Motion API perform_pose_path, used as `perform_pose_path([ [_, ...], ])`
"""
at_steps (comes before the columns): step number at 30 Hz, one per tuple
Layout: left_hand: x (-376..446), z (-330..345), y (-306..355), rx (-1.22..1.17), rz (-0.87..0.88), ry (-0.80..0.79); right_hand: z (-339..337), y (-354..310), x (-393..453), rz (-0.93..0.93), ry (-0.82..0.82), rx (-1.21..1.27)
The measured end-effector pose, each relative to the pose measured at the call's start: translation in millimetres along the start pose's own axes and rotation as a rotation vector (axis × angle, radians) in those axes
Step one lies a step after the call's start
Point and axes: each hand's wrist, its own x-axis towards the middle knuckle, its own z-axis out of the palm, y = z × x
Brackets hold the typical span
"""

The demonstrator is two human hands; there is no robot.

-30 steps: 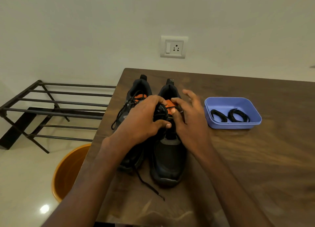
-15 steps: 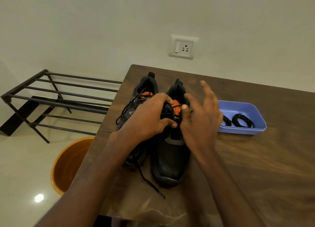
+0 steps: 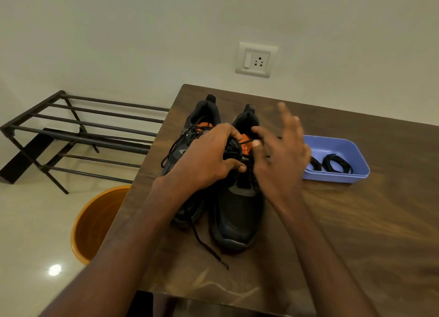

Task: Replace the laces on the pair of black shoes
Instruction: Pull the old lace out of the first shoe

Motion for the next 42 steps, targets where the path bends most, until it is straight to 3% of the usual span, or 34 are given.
perform_pose_path([
  [3,-1.3,-0.6,-0.1,-0.002,0.015,0.008,12.7,-3.8,-0.2,0.018,-0.087,0.052],
  [6,-0.5,-0.7,0.0,-0.007,0.006,0.001,13.8,-3.0,-0.6,0.144,0.167,0.154],
  [8,-0.4,-2.0,1.2,-0.014,-0.014,-0.013,3.6,-0.3,3.7,0.336,0.385,0.335],
  [10,-1.2,-3.0,2.4,0.009,0.013,-0.014,-12.8,5.6,9.4,0.539,0.452,0.537],
  [12,-2.9,-2.3,3.8,0.062,0.084,-0.005,-26.0,15.3,8.2,0.562,0.389,0.524],
  [15,-4.9,1.4,5.5,0.13,0.154,0.015,-32.2,21.8,-4.3,0.481,0.203,0.284],
  [22,-2.7,9.9,8.7,0.167,0.158,0.097,-34.5,22.3,-11.2,0.414,-0.194,-0.225],
  [24,-1.0,13.0,8.8,0.123,0.135,0.135,-32.4,22.4,-12.7,0.324,-0.268,-0.164],
  [27,0.4,19.1,11.1,0.071,0.116,0.229,-31.8,16.6,-12.3,0.115,-0.171,0.26],
  [29,0.4,20.3,12.1,0.038,0.123,0.257,-28.3,15.0,-12.0,0.058,-0.286,0.421],
  [33,-1.5,19.2,13.0,-0.05,0.111,0.286,-13.4,24.6,-17.4,-0.016,-0.553,0.359],
  [37,-3.6,20.8,16.4,-0.068,0.089,0.335,-13.0,29.4,-15.9,0.003,-0.56,0.357],
  [42,-7.4,16.0,20.3,-0.354,-0.056,0.323,-10.2,31.0,-14.4,0.004,-0.542,0.373],
])
